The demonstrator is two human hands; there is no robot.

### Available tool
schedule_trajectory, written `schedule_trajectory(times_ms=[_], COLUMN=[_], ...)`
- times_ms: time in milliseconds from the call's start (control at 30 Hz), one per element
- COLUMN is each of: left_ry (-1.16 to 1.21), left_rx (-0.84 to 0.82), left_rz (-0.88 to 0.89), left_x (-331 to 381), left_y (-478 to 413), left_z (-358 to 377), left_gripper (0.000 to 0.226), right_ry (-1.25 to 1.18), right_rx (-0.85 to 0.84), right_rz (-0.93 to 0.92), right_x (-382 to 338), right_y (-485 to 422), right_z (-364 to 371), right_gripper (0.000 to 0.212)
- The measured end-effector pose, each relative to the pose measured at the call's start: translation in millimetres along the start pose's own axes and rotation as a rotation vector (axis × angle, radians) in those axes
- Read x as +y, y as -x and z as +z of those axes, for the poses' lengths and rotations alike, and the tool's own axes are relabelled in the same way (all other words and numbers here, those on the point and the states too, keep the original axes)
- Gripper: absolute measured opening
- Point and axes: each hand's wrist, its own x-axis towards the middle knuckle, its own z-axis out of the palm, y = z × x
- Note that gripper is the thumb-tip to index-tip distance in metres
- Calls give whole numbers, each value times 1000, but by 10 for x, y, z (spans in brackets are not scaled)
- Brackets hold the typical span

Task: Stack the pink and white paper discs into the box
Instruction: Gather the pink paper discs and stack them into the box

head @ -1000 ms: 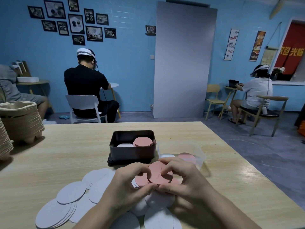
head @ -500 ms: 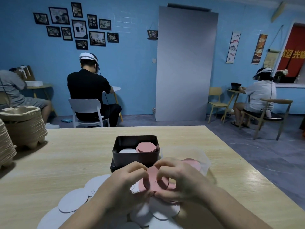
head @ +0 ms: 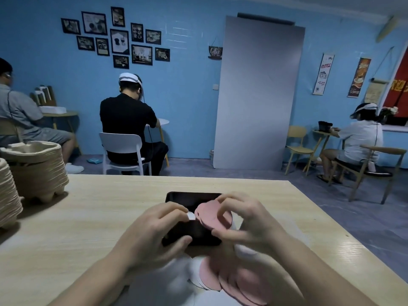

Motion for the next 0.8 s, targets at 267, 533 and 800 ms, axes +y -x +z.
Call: schedule_trajectory(times_ms=[267,533,800], left_ry=[11,17,20], left_rx=[11,-4,-8], left_rz=[-121,-122,-125], left_x=[-246,-237,-213], left_y=[194,205,210], left_z=[64,45,44], left_gripper=[29,32,32], right_ry=[75,235,299], right_rx=[-166,-372,-424], right_rz=[172,276,212], right_x=[362,431,267], right_y=[-508,-623,-738], right_z=[197,242,240], right_gripper=[33,27,37])
